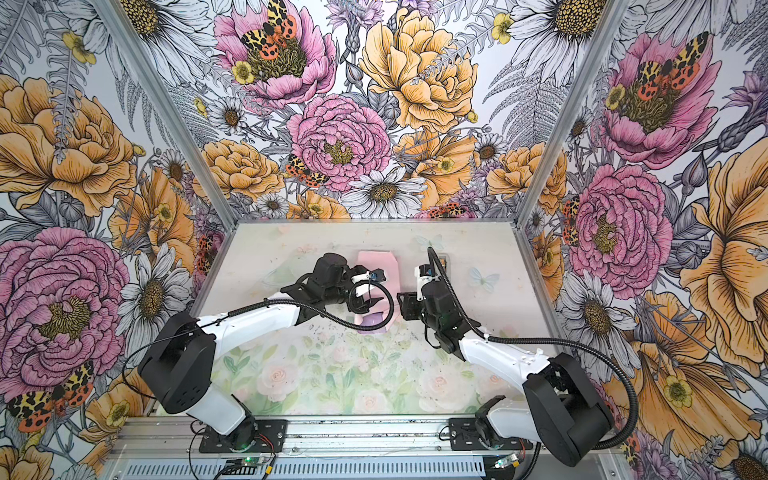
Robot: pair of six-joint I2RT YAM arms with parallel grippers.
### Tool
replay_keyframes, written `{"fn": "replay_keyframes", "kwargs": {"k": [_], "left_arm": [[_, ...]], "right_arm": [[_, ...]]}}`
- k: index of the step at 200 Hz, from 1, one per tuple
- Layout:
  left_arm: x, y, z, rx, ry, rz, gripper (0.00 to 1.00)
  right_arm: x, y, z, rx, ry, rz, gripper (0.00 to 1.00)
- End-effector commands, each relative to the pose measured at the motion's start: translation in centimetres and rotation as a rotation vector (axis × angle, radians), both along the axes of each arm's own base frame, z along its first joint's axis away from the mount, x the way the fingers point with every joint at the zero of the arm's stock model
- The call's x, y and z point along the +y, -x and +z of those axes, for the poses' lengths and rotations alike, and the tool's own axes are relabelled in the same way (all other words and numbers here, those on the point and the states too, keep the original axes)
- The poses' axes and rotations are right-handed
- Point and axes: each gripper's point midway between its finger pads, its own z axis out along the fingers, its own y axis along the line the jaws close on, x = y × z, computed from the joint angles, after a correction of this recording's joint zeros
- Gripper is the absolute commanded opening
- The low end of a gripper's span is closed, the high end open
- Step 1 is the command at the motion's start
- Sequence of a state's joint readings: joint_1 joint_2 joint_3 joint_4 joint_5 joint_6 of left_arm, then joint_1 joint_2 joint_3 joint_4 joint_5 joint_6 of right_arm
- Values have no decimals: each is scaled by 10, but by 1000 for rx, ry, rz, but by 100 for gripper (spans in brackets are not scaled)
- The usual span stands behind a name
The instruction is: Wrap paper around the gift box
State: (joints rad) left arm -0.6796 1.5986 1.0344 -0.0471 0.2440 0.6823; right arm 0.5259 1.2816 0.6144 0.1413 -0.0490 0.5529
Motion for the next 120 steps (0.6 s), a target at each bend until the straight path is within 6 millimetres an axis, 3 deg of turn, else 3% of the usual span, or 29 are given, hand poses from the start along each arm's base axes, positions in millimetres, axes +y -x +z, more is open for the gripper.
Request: {"fn": "replay_keyframes", "kwargs": {"k": [1, 62, 120], "left_arm": [[-2, 1, -5, 8, -4, -5, 73], [-5, 0, -18, 31, -23, -26, 72], [-6, -9, -33, 38, -72, -23, 71]], "right_arm": [[0, -7, -2, 24, 58, 12, 45], [11, -25, -27, 78, 108, 43, 36], [5, -19, -50, 123, 130, 32, 28]]}}
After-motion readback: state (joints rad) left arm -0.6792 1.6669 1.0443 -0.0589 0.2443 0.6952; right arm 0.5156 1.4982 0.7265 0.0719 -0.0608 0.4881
